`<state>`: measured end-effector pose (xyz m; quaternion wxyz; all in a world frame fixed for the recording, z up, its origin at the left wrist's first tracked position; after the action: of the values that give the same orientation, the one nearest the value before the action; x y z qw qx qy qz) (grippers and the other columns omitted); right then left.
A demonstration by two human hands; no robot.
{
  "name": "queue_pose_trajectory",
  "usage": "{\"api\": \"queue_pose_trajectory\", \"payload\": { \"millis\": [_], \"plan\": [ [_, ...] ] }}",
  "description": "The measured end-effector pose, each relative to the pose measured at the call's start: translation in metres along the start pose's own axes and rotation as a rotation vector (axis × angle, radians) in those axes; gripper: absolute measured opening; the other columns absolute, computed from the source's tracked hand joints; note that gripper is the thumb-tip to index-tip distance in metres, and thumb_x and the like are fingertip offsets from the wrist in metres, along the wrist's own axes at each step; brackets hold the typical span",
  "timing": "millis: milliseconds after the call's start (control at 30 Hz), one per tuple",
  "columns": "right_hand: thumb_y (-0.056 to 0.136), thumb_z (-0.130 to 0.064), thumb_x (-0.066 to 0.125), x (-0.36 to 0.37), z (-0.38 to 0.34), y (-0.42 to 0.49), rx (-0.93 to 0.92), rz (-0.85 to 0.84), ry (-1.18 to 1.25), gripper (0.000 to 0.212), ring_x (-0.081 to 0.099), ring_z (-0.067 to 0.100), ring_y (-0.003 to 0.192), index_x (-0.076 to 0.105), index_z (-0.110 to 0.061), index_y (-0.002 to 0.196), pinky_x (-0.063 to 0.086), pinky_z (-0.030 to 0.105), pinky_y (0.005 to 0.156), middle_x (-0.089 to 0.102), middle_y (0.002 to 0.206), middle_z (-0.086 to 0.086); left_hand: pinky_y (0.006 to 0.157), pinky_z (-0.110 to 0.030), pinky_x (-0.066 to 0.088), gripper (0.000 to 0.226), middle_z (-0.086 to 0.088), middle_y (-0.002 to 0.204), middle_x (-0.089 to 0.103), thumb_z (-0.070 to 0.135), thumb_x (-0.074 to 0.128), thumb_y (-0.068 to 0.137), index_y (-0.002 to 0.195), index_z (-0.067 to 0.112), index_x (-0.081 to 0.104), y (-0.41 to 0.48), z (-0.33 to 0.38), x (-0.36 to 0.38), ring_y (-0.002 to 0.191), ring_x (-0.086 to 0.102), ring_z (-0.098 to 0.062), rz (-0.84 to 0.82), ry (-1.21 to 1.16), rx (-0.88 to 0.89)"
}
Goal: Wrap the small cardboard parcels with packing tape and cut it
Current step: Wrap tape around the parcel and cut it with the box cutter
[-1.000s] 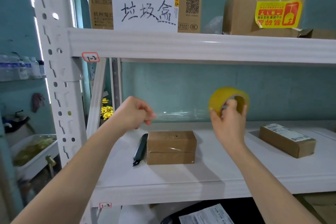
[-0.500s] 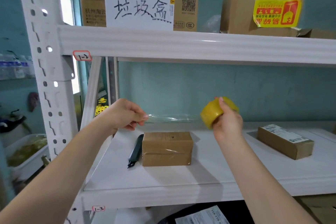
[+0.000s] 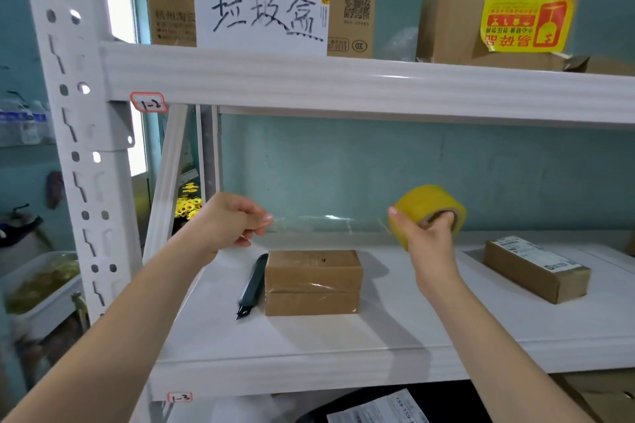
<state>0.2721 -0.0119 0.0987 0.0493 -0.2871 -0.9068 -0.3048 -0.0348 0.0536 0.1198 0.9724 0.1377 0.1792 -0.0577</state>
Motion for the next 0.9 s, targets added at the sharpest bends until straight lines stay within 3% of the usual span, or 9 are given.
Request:
{"api": "queue_pose_trajectory", "payload": {
  "millis": [100, 200, 267, 400, 500, 567, 667, 900],
  "plan": [
    [0.084, -0.006, 0.065, 0.006, -0.008, -0.004, -0.14, -0.059, -0.218, 0.037, 0.055, 0.012, 0.066, 0.03, -0.02, 0.088, 0.045, 0.025, 0.065, 0.055, 0.074, 0.006, 0.057, -0.024, 0.046, 0.015, -0.006, 0.064, 0.064, 0.01, 0.07, 0.082, 0.067, 0.009, 0.067, 0.005, 0.0, -0.008, 0.057, 0.049, -0.013, 0.043, 0.033, 0.004],
    [0.086, -0.018, 0.063, 0.005, -0.016, -0.005, -0.236, 0.005, -0.447, 0.032, 0.055, 0.023, 0.061, 0.032, -0.014, 0.09, 0.045, 0.034, 0.064, 0.056, 0.066, 0.004, 0.061, -0.025, 0.046, 0.017, -0.005, 0.068, 0.068, 0.014, 0.07, 0.083, 0.066, 0.011, 0.068, 0.007, -0.005, -0.007, 0.06, 0.051, -0.014, 0.058, 0.1, 0.003],
    [0.085, -0.029, 0.059, 0.002, -0.023, -0.009, -0.3, 0.081, -0.629, 0.031, 0.054, 0.032, 0.064, 0.033, -0.013, 0.089, 0.044, 0.041, 0.071, 0.053, 0.062, 0.001, 0.063, -0.025, 0.043, 0.019, -0.005, 0.07, 0.067, 0.016, 0.069, 0.083, 0.065, 0.009, 0.069, 0.008, -0.008, -0.007, 0.058, 0.048, -0.013, 0.083, 0.13, 0.001],
    [0.092, -0.033, 0.051, 0.004, 0.002, -0.007, -0.046, 0.055, -0.556, 0.026, 0.051, 0.032, 0.094, 0.036, -0.013, 0.097, 0.034, 0.042, 0.097, 0.054, 0.081, -0.001, 0.068, -0.027, 0.044, 0.018, -0.004, 0.068, 0.064, 0.016, 0.067, 0.084, 0.068, 0.01, 0.065, 0.012, -0.024, -0.01, 0.064, 0.05, -0.015, 0.104, 0.043, -0.116],
    [0.091, -0.04, 0.051, 0.008, 0.027, -0.01, 0.096, 0.018, -0.571, 0.035, 0.049, 0.033, 0.108, 0.037, -0.01, 0.101, 0.033, 0.043, 0.101, 0.054, 0.093, 0.002, 0.07, -0.032, 0.051, 0.011, -0.006, 0.078, 0.067, 0.012, 0.062, 0.088, 0.078, 0.007, 0.062, 0.013, -0.045, -0.006, 0.072, 0.063, -0.017, 0.085, -0.019, -0.229],
    [0.089, -0.038, 0.056, 0.007, 0.037, -0.013, 0.107, 0.026, -0.584, 0.036, 0.053, 0.035, 0.104, 0.036, -0.009, 0.096, 0.036, 0.044, 0.098, 0.053, 0.081, 0.0, 0.069, -0.036, 0.056, 0.006, -0.011, 0.089, 0.069, 0.008, 0.058, 0.09, 0.089, 0.002, 0.06, 0.011, -0.058, 0.002, 0.082, 0.069, -0.024, 0.067, -0.092, -0.282],
    [0.088, -0.027, 0.059, 0.01, 0.041, -0.017, 0.04, -0.024, -0.69, 0.032, 0.052, 0.032, 0.087, 0.033, -0.008, 0.09, 0.037, 0.043, 0.095, 0.046, 0.065, -0.008, 0.067, -0.04, 0.058, 0.006, -0.021, 0.089, 0.068, 0.001, 0.052, 0.089, 0.087, -0.001, 0.058, 0.01, -0.075, 0.005, 0.08, 0.069, -0.033, 0.079, -0.138, -0.315],
    [0.088, -0.022, 0.056, 0.014, 0.06, -0.023, 0.046, -0.108, -0.781, 0.028, 0.049, 0.029, 0.076, 0.03, -0.01, 0.087, 0.036, 0.043, 0.093, 0.048, 0.06, -0.003, 0.057, -0.036, 0.059, 0.013, -0.028, 0.083, 0.069, -0.001, 0.054, 0.088, 0.096, -0.012, 0.056, 0.007, -0.098, 0.014, 0.067, 0.071, -0.032, 0.006, -0.249, -0.35]
  ]
}}
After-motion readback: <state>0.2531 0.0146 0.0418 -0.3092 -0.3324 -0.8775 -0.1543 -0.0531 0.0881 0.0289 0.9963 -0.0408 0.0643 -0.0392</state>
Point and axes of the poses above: each hand's wrist, its own y-axis towards the middle knuckle, its own x-axis out of the palm, z = x × y, the point moved 9 cm from there along y, towards the middle knuckle
